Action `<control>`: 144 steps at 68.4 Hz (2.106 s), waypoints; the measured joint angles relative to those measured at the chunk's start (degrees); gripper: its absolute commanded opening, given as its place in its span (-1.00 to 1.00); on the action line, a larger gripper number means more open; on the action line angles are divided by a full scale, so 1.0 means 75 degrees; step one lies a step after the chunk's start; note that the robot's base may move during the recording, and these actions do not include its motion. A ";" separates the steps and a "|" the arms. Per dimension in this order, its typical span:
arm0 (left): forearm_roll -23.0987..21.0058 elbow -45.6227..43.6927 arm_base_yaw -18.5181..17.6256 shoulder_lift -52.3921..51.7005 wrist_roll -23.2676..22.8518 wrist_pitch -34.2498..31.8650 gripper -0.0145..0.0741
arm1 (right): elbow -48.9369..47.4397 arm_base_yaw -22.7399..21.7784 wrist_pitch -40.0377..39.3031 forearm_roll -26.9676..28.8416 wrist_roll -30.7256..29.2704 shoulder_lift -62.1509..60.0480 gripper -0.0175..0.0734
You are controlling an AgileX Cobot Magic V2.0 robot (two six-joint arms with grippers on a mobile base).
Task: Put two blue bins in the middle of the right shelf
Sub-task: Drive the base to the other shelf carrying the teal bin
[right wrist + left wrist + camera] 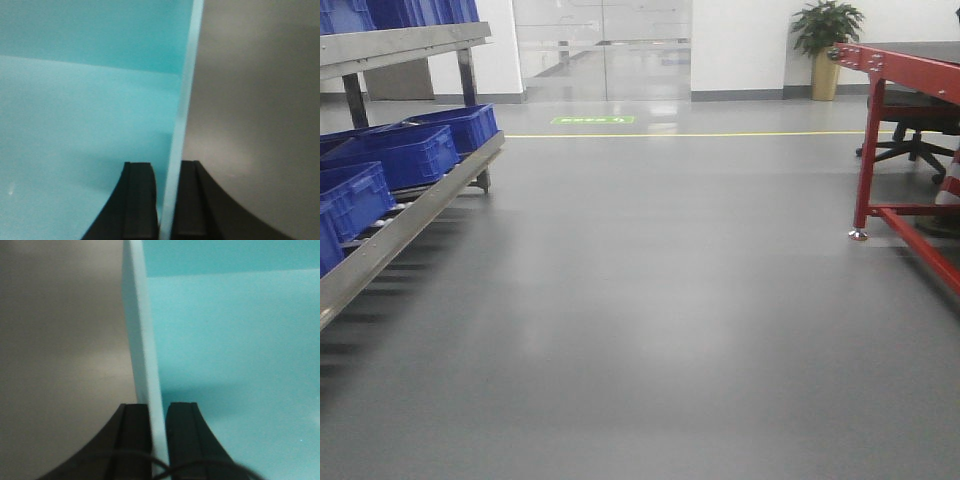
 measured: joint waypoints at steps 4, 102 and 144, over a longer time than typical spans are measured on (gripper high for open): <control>0.0000 0.0000 0.0000 0.0000 0.0000 0.0000 -0.92 | 0.0000 0.0000 0.0000 0.0000 0.0000 0.0000 -0.95; 0.0230 0.0013 0.0000 0.0014 0.0282 -0.3460 -0.92 | -0.0058 -0.0040 -0.0319 -0.0048 0.0081 -0.0035 -0.95; 0.0230 0.0013 0.0000 0.0024 0.0325 -0.3713 -0.92 | -0.0058 -0.0040 -0.0319 0.0013 0.0123 -0.0035 -0.95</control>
